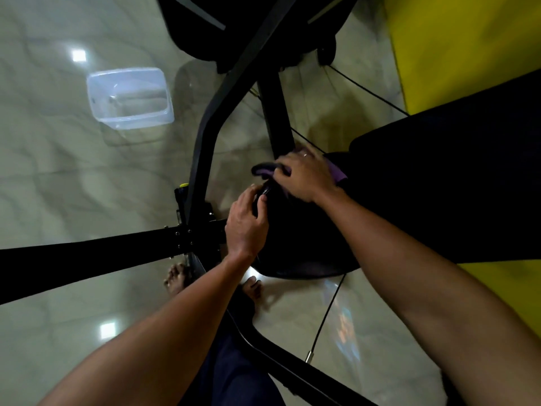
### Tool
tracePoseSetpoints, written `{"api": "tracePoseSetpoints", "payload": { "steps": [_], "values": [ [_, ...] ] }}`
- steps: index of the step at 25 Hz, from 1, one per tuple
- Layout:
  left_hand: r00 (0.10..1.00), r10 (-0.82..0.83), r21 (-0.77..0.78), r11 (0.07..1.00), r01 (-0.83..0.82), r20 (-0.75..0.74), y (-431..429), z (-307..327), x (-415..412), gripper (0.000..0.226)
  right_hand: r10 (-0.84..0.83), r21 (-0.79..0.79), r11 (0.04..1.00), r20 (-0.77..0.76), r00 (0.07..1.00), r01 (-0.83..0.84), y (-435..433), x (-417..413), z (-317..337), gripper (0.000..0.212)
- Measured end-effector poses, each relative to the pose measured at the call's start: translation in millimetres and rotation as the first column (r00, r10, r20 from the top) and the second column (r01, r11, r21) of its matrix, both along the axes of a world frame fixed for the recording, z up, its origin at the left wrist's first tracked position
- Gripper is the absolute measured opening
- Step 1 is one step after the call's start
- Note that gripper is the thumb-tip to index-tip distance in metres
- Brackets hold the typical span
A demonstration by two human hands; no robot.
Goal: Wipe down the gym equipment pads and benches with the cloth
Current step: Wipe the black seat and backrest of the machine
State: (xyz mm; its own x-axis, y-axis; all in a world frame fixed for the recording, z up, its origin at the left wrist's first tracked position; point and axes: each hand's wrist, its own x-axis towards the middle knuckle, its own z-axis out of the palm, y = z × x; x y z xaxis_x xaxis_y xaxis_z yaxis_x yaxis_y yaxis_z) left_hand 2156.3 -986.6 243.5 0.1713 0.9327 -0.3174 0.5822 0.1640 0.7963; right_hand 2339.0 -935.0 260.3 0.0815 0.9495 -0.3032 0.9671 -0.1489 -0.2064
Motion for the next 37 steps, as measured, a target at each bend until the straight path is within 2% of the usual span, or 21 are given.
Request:
{"api": "tracePoseSetpoints", "payload": {
  "steps": [2, 4, 8, 10, 13, 15, 17, 20, 23, 25, 28, 30, 32, 35, 37],
  "values": [
    [0.999, -0.041, 0.021, 0.999, 0.041, 0.01, 1, -1, -1, 0.04, -0.131, -0.069, 0.988, 0.064, 0.989, 0.135, 10, 20, -1, 0.065],
    [0.997, -0.073, 0.026, 0.997, 0.073, -0.001, 4, -4, 0, 0.042, -0.197, -0.061, 0.977, 0.104, 0.975, 0.204, 13, 11, -3, 0.066],
    [0.998, -0.057, -0.011, 0.998, 0.057, -0.04, 6, -7, -1, 0.054, -0.091, 0.159, 0.982, -0.088, 0.992, 0.104, -23, -34, -10, 0.049],
    [0.998, -0.054, -0.007, 0.999, 0.054, -0.035, 6, -4, 0, 0.053, -0.077, 0.18, 0.979, -0.096, 0.992, 0.094, -38, -23, -11, 0.05],
    [0.996, -0.09, 0.033, 0.995, 0.09, 0.007, 8, -3, -1, 0.043, -0.27, 0.144, 0.95, -0.071, 0.96, 0.278, -42, -9, -14, 0.06],
    [0.994, -0.106, 0.028, 0.994, 0.106, 0.007, 9, -2, -3, 0.042, -0.403, 0.176, 0.896, -0.068, 0.913, 0.408, -47, -28, -15, 0.06],
    [0.994, -0.111, 0.005, 0.994, 0.111, 0.001, 10, -4, -5, 0.043, -0.461, 0.232, 0.853, -0.082, 0.883, 0.467, -64, -62, -12, 0.057],
    [0.991, -0.134, -0.003, 0.991, 0.134, -0.011, 12, -4, -8, 0.044, -0.404, 0.265, 0.875, -0.059, 0.913, 0.404, -123, -92, -3, 0.061],
    [0.985, -0.168, -0.013, 0.986, 0.168, 0.028, 13, -2, -9, 0.042, -0.288, 0.224, 0.936, 0.05, 0.956, 0.27, -161, -65, -4, 0.068],
    [0.982, -0.183, -0.023, 0.983, 0.184, 0.042, 15, -1, -9, 0.043, -0.406, 0.157, 0.906, 0.055, 0.912, 0.394, -152, -44, -6, 0.073],
    [0.98, -0.189, -0.029, 0.981, 0.191, 0.054, 20, -1, -12, 0.04, -0.708, 0.082, 0.699, -0.063, 0.704, 0.71, -114, -60, -6, 0.077],
    [0.975, -0.216, -0.016, 0.976, 0.217, 0.058, 22, -1, -14, 0.04, -0.761, 0.089, 0.636, -0.091, 0.643, 0.766, -101, -94, -3, 0.074],
    [0.968, -0.245, -0.029, 0.969, 0.247, 0.053, 20, 2, -16, 0.042, -0.727, 0.161, 0.662, -0.096, 0.679, 0.732, -113, -122, 1, 0.066],
    [0.959, -0.28, -0.063, 0.957, 0.283, 0.054, 16, 4, -18, 0.044, -0.542, 0.255, 0.807, -0.042, 0.839, 0.533, -166, -130, -1, 0.062],
    [0.939, -0.335, -0.073, 0.937, 0.341, 0.083, 19, 5, -22, 0.046, -0.465, 0.242, 0.858, -0.008, 0.885, 0.453, -194, -112, -5, 0.062]
  ]
}}
